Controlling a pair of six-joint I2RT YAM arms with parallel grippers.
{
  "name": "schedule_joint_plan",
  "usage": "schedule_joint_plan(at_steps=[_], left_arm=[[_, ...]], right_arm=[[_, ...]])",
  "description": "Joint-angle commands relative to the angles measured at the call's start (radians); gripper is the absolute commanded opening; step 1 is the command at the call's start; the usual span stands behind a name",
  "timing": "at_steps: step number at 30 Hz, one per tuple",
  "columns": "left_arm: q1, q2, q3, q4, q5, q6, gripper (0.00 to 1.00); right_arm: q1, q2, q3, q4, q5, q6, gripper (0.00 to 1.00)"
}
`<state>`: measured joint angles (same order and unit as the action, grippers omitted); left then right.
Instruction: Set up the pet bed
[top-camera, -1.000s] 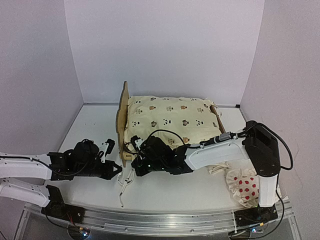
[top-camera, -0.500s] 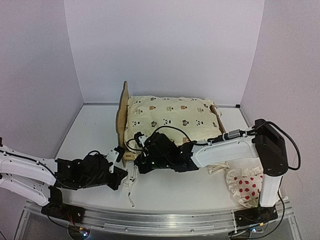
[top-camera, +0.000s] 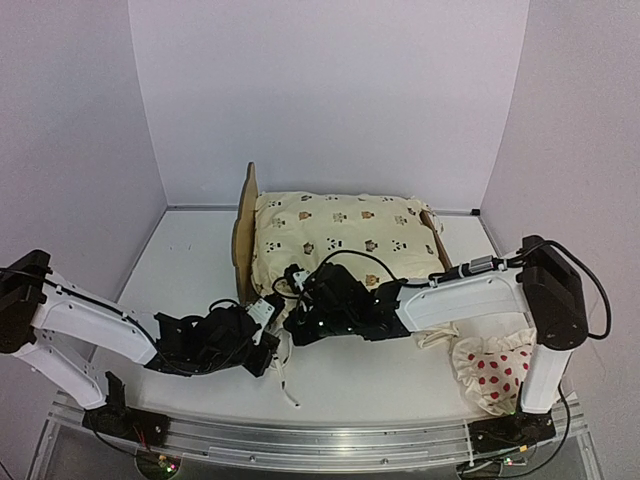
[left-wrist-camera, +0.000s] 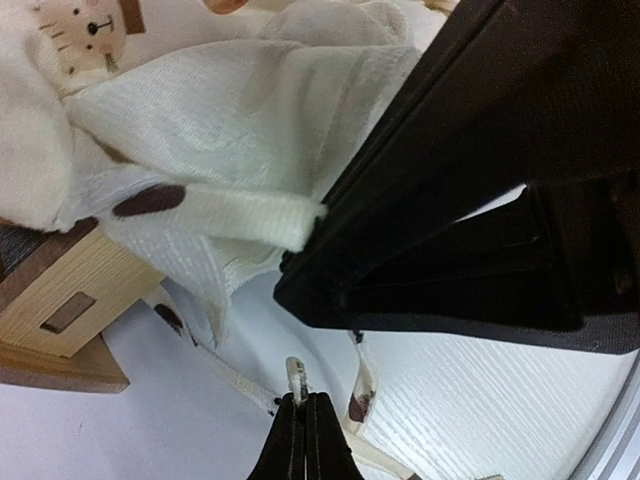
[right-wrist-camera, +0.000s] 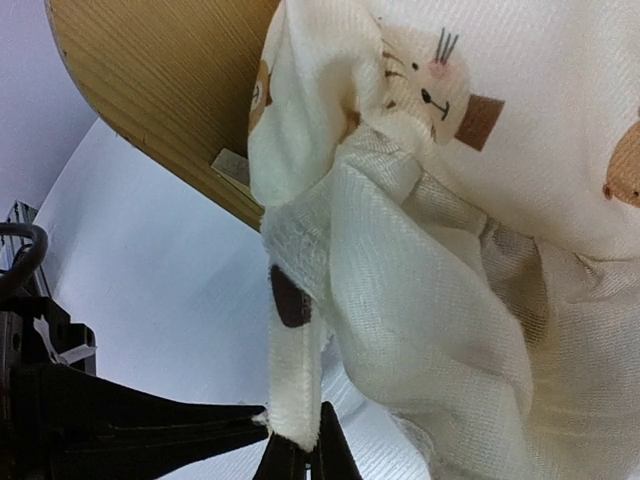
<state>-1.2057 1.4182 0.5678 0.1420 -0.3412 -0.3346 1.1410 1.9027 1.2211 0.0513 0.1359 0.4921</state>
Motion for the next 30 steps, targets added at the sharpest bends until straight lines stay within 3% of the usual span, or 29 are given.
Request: schedule_joint_plan(at_steps=[1, 12, 18, 30], left_arm=[[-0.004, 0.049, 0.061, 0.103, 0.031, 0.109, 0.00], [0.002, 0.180, 0.064, 0.276, 0.024, 0.283, 0.00], [0.034, 0.230, 0.066, 0.311, 0.027, 0.300, 0.00], [0.041, 0.308, 0.054, 0.403, 0.064, 0.332, 0.00]], right_arm=[[-0.006, -0.045, -0.013, -0.014, -0.078, 0.021, 0.02], [-0.034, -0.055, -0.040, -0.016, -0.210, 0.090, 0.04], [-0.042, -0.065, -0.048, -0.025, -0.294, 0.137, 0.09], [-0.079, -0.192, -0.132, -0.044, -0.333, 0.140, 0.38]])
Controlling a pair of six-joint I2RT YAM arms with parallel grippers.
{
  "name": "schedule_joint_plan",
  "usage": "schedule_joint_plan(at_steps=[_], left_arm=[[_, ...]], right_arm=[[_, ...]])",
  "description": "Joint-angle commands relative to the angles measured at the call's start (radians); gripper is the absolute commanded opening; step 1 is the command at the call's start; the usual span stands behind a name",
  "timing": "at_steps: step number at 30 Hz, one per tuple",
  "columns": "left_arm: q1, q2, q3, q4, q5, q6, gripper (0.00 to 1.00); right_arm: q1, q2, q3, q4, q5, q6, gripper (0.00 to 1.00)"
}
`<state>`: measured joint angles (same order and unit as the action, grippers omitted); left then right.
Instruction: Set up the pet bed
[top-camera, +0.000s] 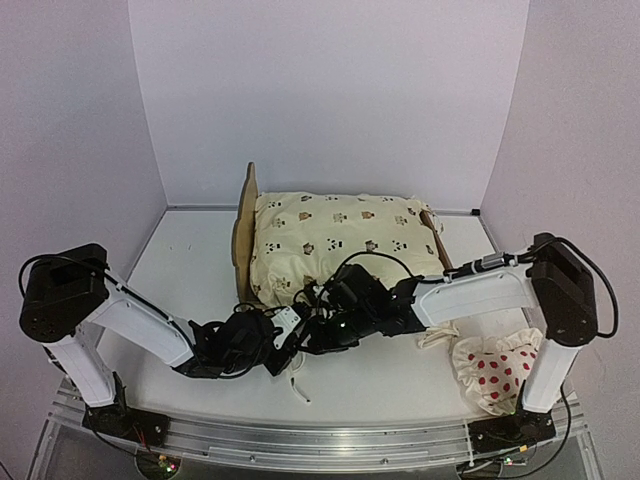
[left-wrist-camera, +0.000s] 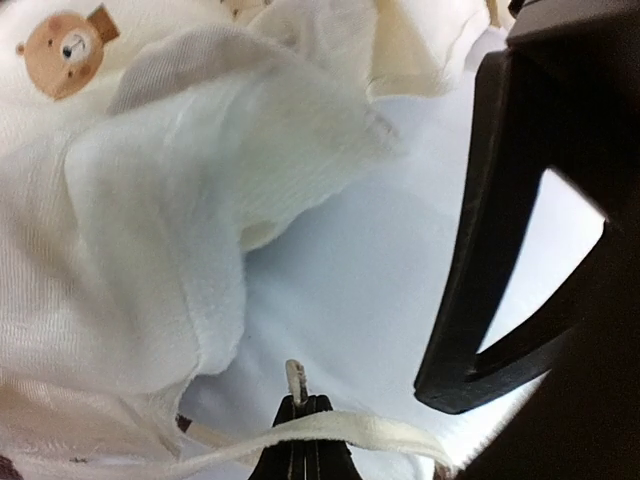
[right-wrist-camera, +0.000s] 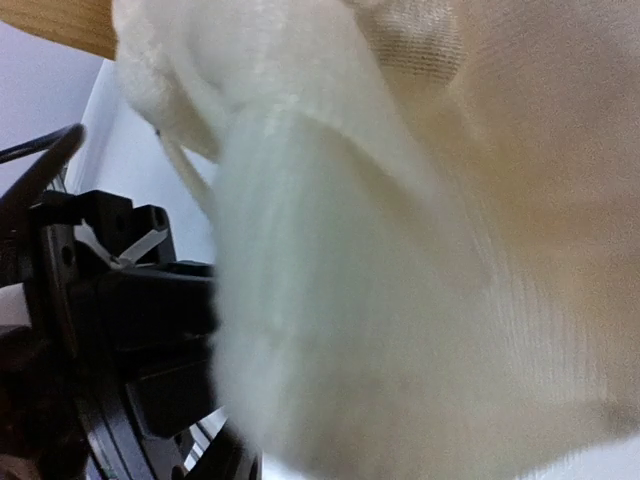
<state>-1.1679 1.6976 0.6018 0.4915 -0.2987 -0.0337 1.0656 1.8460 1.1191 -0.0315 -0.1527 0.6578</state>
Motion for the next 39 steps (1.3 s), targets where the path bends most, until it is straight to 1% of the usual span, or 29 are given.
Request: schedule_joint_plan(at_steps=[1, 3, 6, 14, 18, 21, 25, 30, 39], left_arm=[[0.004, 0.031, 0.019, 0.056, 0.021, 0.032, 0.00], [0.005, 0.036, 0.019, 0.061, 0.021, 0.032, 0.00], [0.005, 0.040, 0.017, 0.072, 0.026, 0.058, 0.00], [0.007, 0.047, 0.007, 0.128, 0.057, 0.104, 0.00], [0.007, 0.054, 0.012, 0.140, 0.059, 0.124, 0.00], [0.008, 0.062, 0.011, 0.161, 0.080, 0.150, 0.00], [0.008, 0.071, 0.014, 0.167, 0.098, 0.164, 0.00], [0.008, 0.073, 0.015, 0.181, 0.117, 0.171, 0.00], [0.010, 0.083, 0.016, 0.185, 0.137, 0.177, 0.00]], right_arm=[[-0.013, -0.158, -0.060, 0.034, -0.026, -0.030, 0.39], [-0.035, -0.188, -0.102, 0.032, 0.024, -0.036, 0.40], [-0.059, -0.189, -0.134, 0.031, 0.082, -0.045, 0.38], [-0.071, -0.087, -0.071, 0.031, 0.076, -0.119, 0.34], [-0.076, -0.052, -0.059, 0.031, 0.100, -0.125, 0.30], [-0.076, -0.016, -0.042, 0.031, 0.100, -0.130, 0.29], [-0.079, 0.006, -0.035, 0.031, 0.101, -0.151, 0.29], [-0.080, 0.014, -0.032, 0.031, 0.040, -0.169, 0.29], [-0.081, 0.000, -0.045, 0.050, -0.012, -0.191, 0.35]])
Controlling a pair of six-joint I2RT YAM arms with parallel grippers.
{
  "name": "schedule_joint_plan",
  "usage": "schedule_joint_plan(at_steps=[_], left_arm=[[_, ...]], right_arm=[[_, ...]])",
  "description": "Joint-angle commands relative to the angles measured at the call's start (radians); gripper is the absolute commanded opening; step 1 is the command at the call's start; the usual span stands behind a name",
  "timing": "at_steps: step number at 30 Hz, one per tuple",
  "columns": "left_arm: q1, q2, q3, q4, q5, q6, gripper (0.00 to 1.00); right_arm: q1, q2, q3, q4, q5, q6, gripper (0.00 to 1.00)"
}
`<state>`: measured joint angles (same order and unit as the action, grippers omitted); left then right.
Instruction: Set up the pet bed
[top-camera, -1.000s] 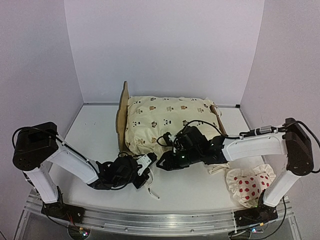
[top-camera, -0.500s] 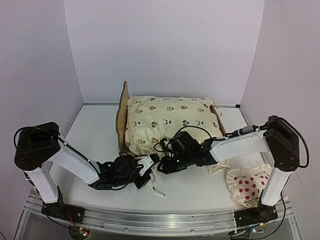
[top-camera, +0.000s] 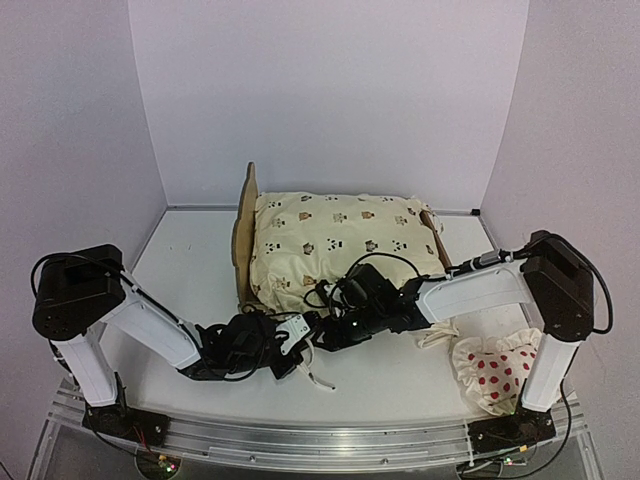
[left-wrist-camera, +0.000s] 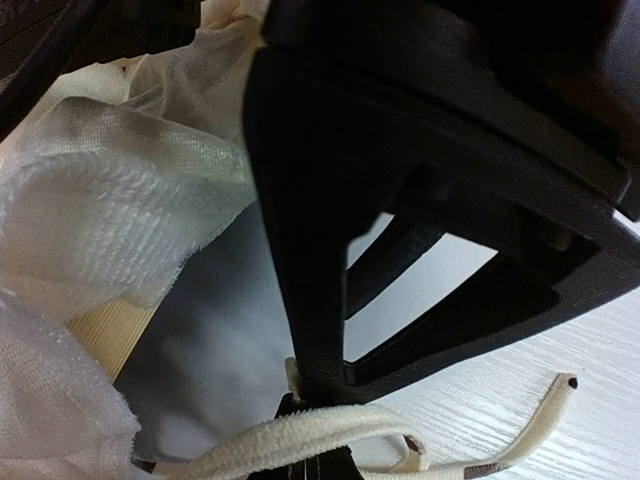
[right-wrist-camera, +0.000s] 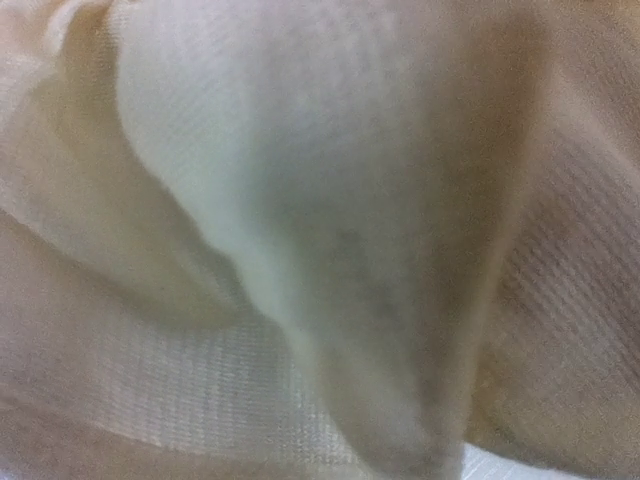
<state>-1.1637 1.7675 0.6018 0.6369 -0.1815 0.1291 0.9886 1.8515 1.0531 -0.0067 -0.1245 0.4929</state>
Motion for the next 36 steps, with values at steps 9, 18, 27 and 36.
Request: schedule_joint_plan(at_steps=[9, 18, 27, 36], left_arm=[[0.006, 0.011, 0.012, 0.047, 0.037, 0.015, 0.00], [0.006, 0.011, -0.003, 0.077, 0.047, 0.028, 0.00], [0.005, 0.002, -0.026, 0.117, 0.033, 0.034, 0.00], [0.006, -0.012, -0.039, 0.140, 0.036, 0.031, 0.00]], right_arm=[[-0.004, -0.019, 0.031, 0.028, -0.058, 0.035, 0.44], [-0.020, -0.010, 0.018, 0.097, -0.079, 0.115, 0.42], [-0.025, 0.014, 0.023, 0.158, -0.095, 0.236, 0.40], [-0.024, 0.038, 0.001, 0.163, -0.092, 0.291, 0.35]])
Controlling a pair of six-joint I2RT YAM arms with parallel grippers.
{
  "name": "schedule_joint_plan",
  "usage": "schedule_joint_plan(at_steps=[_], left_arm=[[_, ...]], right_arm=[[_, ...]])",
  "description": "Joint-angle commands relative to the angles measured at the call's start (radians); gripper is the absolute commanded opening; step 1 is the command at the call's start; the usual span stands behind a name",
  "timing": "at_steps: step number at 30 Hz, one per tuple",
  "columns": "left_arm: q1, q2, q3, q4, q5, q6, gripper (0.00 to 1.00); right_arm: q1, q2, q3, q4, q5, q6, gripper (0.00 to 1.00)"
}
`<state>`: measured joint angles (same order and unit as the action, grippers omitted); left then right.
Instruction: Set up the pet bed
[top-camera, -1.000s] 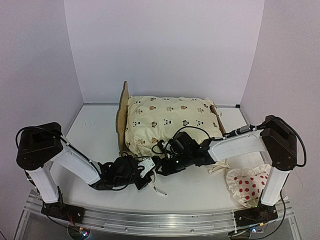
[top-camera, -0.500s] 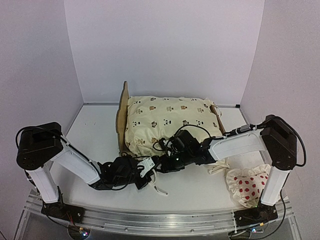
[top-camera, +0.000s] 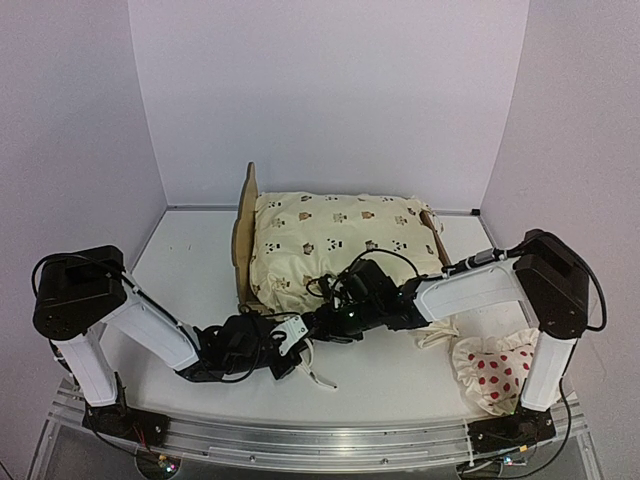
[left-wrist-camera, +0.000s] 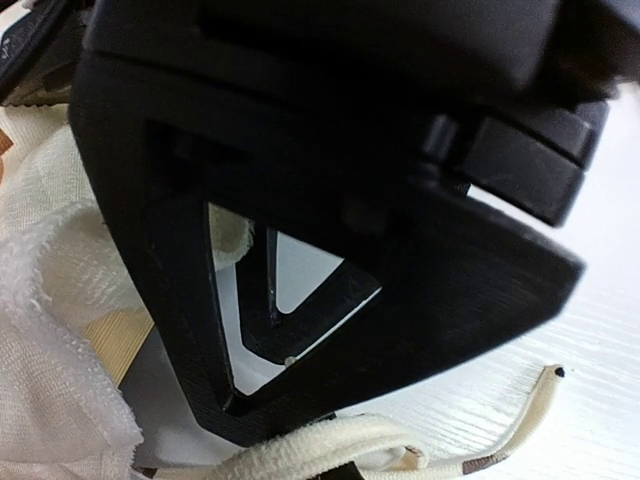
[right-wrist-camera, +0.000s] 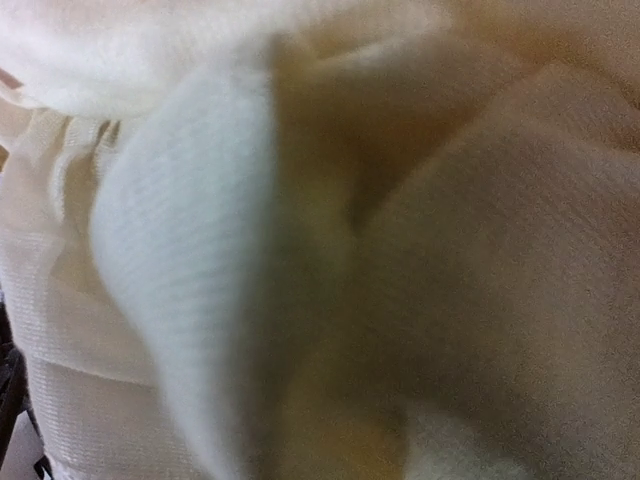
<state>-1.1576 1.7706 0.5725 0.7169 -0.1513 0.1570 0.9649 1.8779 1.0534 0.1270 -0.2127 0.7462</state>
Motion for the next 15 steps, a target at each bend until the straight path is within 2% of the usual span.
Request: schedule_joint_plan(at_steps=[1, 9, 15], left_arm=[[-0.001, -0.017, -0.012, 0.062, 0.007, 0.002, 0.00], [-0.001, -0.014, -0.008, 0.064, 0.002, -0.003, 0.00], [0.000, -0.011, -0.001, 0.061, 0.001, -0.005, 0.00]], right_arm=[[-0.001, 0.007, -0.007, 0.029, 0.003, 0.039, 0.34], [-0.001, -0.016, -0.041, 0.032, 0.019, 0.052, 0.27], [-0.001, -0.042, -0.067, 0.033, 0.036, 0.052, 0.27]])
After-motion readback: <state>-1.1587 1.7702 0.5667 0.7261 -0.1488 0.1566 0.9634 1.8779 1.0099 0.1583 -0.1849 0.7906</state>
